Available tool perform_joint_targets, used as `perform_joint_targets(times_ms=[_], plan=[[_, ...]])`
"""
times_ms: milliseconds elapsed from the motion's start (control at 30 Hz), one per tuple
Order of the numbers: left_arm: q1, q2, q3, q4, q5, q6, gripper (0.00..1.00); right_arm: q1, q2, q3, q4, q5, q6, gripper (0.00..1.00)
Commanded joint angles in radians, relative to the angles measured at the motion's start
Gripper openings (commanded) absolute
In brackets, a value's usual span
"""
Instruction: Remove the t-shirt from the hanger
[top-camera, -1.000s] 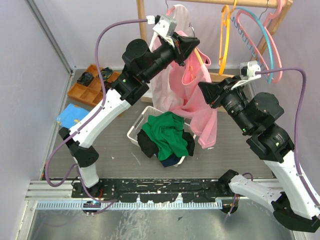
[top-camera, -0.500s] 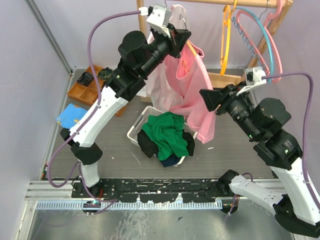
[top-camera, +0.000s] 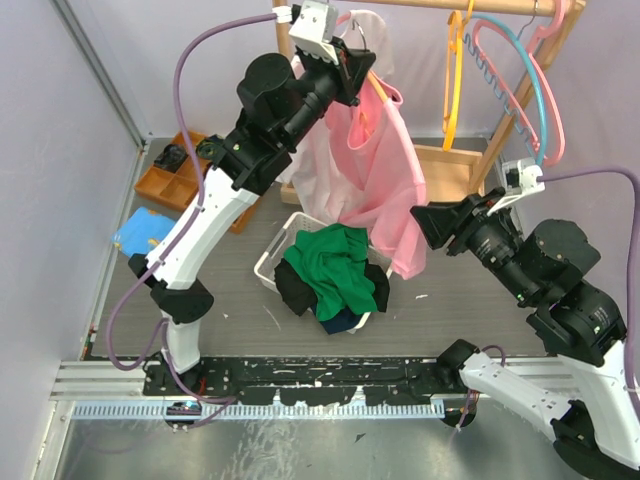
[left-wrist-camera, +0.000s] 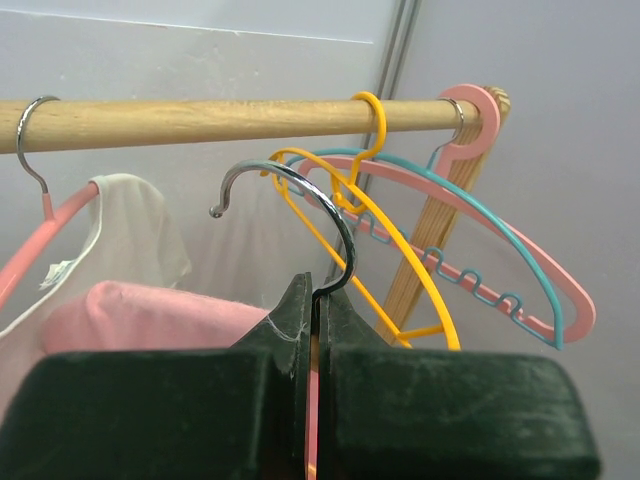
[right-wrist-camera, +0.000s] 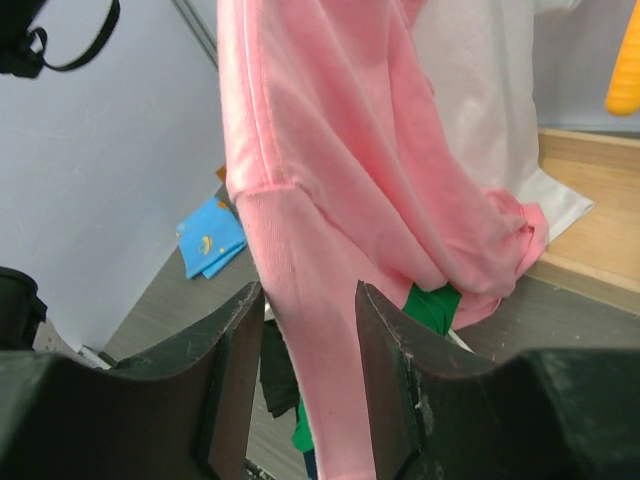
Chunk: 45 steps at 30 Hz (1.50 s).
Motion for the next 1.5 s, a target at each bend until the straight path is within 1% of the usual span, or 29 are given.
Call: perform_joint_targets(times_ms=[0, 133, 233, 333, 467, 633, 667, 900, 1233, 1467], plan=[[0.007, 0.002, 0.063, 0.028, -0.013, -0.016, 0.00, -0.002, -0.016, -0.021, -0.031, -0.016, 0.023, 0.47], [0.007, -0.001, 0.061, 0.024, -0.026, -0.017, 0.00, -0.002, -0.030, -0.051, -0.045, -0.018, 0.036, 0.40], [0.007, -0.007, 0.060, 0.021, -0.038, -0.011, 0.00, -0.002, -0.048, -0.073, -0.053, -0.016, 0.054, 0.26], [0.008, -0.009, 0.064, 0.022, -0.049, -0.014, 0.00, -0.002, -0.061, -0.092, -0.071, -0.011, 0.074, 0.09], [0.008, -0.012, 0.077, 0.015, -0.065, -0.030, 0.00, -0.002, -0.082, -0.119, -0.109, 0.029, 0.123, 0.02], [0.011, -0.027, 0.077, 0.011, -0.079, -0.053, 0.00, -0.003, -0.081, -0.161, -0.189, 0.085, 0.234, 0.01], [0.013, -0.033, 0.072, 0.013, -0.079, -0.055, 0.00, -0.002, -0.079, -0.176, -0.202, 0.118, 0.260, 0.01], [0.019, -0.091, 0.025, 0.039, -0.076, -0.100, 0.00, -0.002, -0.068, -0.293, -0.207, 0.104, 0.357, 0.01], [0.021, -0.126, 0.014, 0.042, -0.061, -0.147, 0.00, -0.003, -0.072, -0.401, -0.216, 0.112, 0.399, 0.01], [0.021, -0.148, 0.003, 0.041, -0.053, -0.177, 0.00, -0.003, -0.075, -0.458, -0.174, 0.111, 0.419, 0.01]])
